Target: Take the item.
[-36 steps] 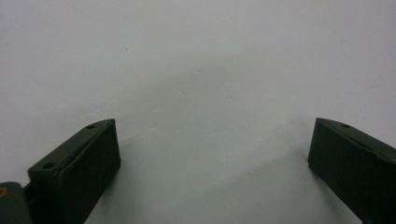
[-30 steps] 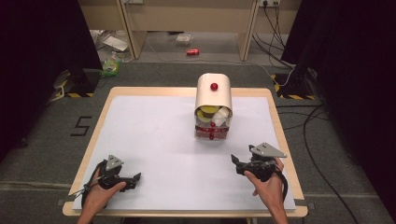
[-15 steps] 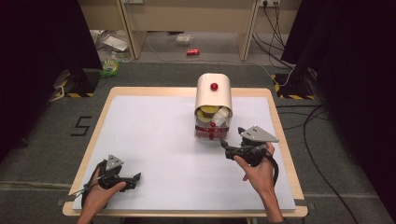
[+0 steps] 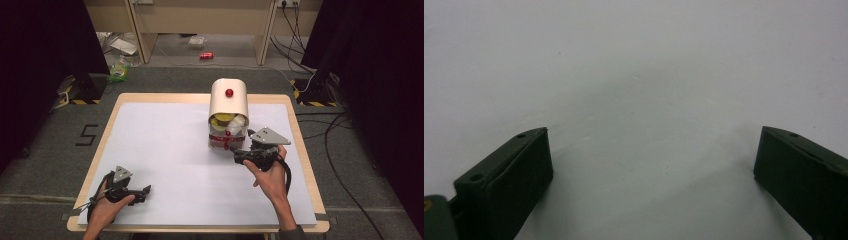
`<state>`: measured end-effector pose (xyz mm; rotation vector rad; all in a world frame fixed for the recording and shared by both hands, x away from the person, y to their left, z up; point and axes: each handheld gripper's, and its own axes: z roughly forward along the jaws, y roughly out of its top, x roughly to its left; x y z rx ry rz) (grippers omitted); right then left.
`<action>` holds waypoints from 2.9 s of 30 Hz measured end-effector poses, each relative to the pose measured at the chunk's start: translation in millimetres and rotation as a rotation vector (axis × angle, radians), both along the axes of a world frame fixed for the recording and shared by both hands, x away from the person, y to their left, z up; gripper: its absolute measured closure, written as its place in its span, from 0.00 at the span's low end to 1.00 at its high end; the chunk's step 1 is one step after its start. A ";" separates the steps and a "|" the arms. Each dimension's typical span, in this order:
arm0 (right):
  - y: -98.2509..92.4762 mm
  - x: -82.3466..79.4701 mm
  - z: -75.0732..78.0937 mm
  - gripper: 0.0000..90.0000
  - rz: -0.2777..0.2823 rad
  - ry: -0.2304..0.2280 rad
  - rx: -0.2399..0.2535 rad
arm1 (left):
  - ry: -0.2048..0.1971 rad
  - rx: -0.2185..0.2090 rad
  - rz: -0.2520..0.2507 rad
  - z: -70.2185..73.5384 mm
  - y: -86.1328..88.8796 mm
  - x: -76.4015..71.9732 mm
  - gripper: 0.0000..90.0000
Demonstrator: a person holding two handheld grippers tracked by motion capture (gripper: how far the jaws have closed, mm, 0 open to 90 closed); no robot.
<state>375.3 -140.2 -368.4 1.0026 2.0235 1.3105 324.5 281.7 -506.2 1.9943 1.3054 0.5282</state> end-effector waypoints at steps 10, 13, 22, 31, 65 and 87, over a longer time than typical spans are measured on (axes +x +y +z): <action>11.7 9.8 -0.1 0.27 0.008 -0.015 -0.008 | 0.000 0.000 0.000 0.0 0.0 0.0 0.02; 14.6 12.2 1.6 0.27 0.010 -0.023 -0.002 | 0.000 0.000 0.000 0.0 0.0 0.0 0.02; 24.5 21.0 0.7 0.27 0.017 -0.029 -0.012 | 0.000 -0.001 0.000 0.0 0.0 0.0 0.02; 28.7 26.4 -0.5 0.27 0.011 -0.046 -0.015 | 0.000 -0.001 0.000 0.0 0.1 0.0 0.02; 29.0 31.6 -0.8 0.27 0.032 0.021 -0.098 | 0.000 0.000 0.000 0.0 0.0 -0.1 0.02; 24.8 1.5 -0.4 0.30 0.084 0.050 -0.133 | 0.000 0.000 0.000 0.0 0.1 -0.1 0.02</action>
